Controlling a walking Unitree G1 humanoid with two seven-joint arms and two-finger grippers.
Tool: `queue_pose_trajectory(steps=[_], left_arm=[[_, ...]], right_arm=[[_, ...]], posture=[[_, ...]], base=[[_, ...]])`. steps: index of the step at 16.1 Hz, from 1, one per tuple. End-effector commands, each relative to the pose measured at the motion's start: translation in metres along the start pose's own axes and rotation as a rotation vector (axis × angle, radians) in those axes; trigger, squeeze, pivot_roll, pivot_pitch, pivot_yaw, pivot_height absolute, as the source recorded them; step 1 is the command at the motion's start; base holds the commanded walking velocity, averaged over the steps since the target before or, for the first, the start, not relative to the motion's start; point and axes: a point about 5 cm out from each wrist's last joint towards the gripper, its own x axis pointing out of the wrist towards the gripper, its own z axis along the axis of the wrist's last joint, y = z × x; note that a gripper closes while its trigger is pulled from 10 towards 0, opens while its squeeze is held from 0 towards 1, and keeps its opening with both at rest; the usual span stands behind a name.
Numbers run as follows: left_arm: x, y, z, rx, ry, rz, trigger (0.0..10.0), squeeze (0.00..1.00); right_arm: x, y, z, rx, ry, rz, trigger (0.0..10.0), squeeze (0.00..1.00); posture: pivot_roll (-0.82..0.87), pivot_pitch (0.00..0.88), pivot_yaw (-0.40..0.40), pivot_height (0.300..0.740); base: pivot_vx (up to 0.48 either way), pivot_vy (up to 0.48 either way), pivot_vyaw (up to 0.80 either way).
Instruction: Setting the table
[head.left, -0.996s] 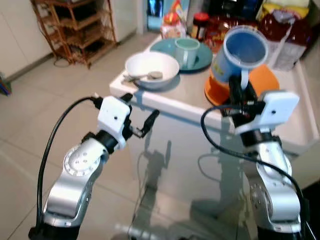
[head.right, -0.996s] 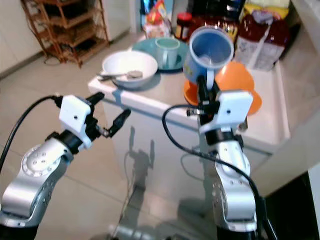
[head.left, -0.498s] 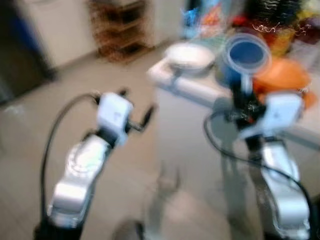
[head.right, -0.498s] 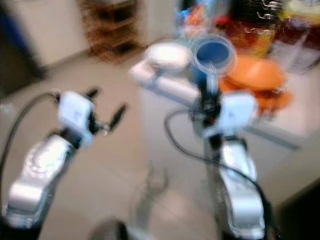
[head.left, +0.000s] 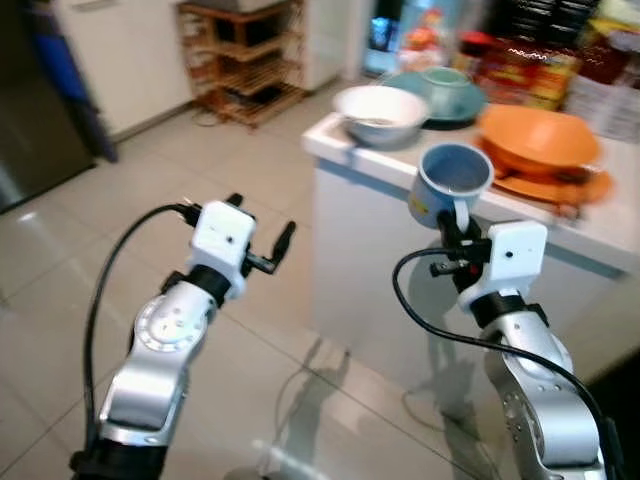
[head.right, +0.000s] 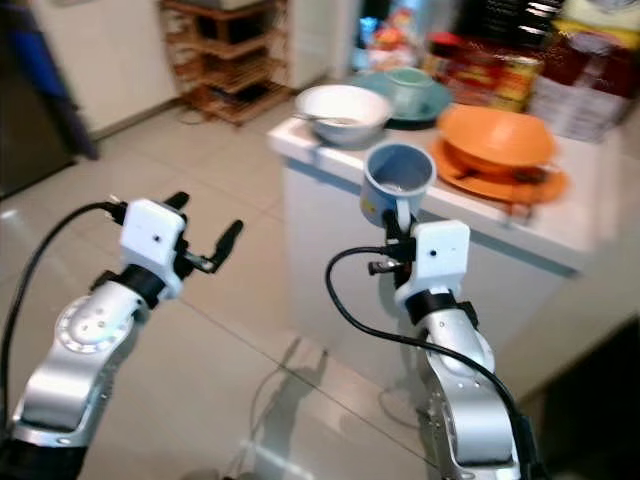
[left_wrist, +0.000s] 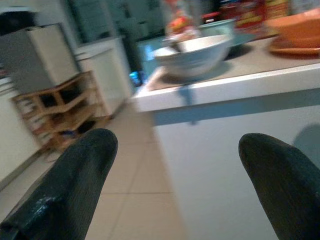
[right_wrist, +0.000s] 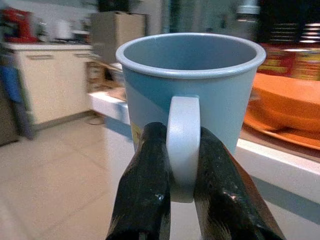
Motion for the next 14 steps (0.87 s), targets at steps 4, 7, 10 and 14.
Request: queue_pose_trajectory(steps=[4,7,10,14], left_arm=[[-0.011,-0.009,-0.004,-0.011,-0.004,-0.064,10.0,0.00],[-0.012,-0.008,-0.006,-0.012,-0.005,-0.070,10.0,0.00],[-0.011,-0.008,-0.005,-0.003,-0.011,-0.079,10.0,0.00],[-0.012,-0.010,0.000,0.013,-0.030,-0.096,10.0,0.00]], right_arm=[[-0.012,-0.011,0.006,0.037,-0.111,-0.013,10.0,0.00],[-0.018,-0.011,0.006,0.029,-0.123,-0.005,10.0,0.00],[-0.025,-0.004,0.004,0.001,-0.147,0.087,10.0,0.00],[-0.039,-0.007,-0.002,0.022,-0.132,0.108,10.0,0.00]], posture=[[0.11,0.003,-0.036,0.740],[0.09,0.000,-0.034,0.740],[0.10,0.000,-0.023,0.740],[0.13,0.000,-0.029,0.740]], base=[[0.000,-0.352,0.00],[0.000,-0.358,-0.18],[0.000,-0.358,-0.80],[0.000,-0.357,-0.40]])
